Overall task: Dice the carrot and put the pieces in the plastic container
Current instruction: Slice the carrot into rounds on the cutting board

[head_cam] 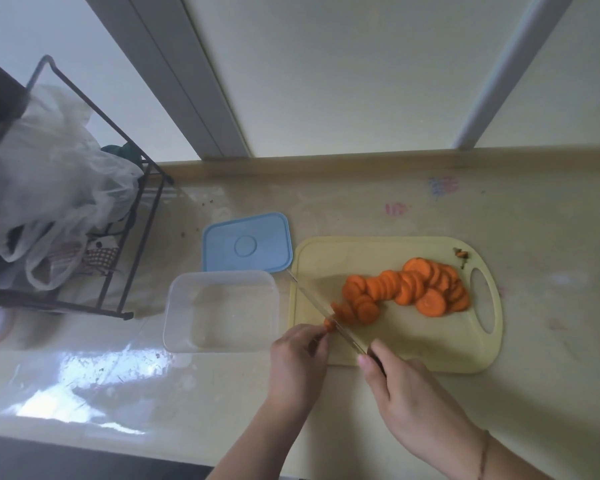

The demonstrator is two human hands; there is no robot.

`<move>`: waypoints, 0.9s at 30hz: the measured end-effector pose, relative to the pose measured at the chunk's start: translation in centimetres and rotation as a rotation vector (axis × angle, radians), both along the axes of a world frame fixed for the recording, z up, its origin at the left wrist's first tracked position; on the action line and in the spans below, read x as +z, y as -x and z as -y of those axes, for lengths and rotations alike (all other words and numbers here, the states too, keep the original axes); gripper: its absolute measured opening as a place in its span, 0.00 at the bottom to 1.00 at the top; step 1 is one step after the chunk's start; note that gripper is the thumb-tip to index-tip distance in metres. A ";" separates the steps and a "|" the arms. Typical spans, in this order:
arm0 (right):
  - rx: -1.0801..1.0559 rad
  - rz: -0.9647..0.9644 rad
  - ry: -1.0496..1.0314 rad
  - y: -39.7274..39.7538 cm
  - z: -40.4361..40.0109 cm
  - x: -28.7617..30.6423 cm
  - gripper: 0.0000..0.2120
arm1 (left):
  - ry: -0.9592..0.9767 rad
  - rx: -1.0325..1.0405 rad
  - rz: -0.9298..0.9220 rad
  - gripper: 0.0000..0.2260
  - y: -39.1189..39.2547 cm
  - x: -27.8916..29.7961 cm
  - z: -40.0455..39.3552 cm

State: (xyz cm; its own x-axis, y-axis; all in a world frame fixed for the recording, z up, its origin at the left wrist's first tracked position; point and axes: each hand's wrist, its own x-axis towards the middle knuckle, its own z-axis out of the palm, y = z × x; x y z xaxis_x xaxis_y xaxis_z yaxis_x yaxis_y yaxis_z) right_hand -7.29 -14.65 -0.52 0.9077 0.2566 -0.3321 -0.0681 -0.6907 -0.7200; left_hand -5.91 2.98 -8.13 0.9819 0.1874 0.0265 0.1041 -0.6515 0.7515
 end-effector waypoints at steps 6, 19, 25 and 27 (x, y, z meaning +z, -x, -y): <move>0.015 -0.003 0.052 -0.9 -1.1 -0.8 0.17 | 0.004 0.002 0.024 0.05 0.1 -0.5 -0.1; -0.182 -0.019 -0.194 -4.5 -1.9 -0.9 0.15 | -0.020 -0.024 0.048 0.05 0.3 1.8 -0.2; -0.495 -0.185 -0.377 -2.5 4.9 2.0 0.18 | -0.195 -0.077 0.074 0.08 -6.9 6.5 0.6; -0.549 -0.235 -0.351 -1.6 6.9 2.0 0.15 | -0.240 -0.082 0.002 0.09 -10.8 7.2 1.4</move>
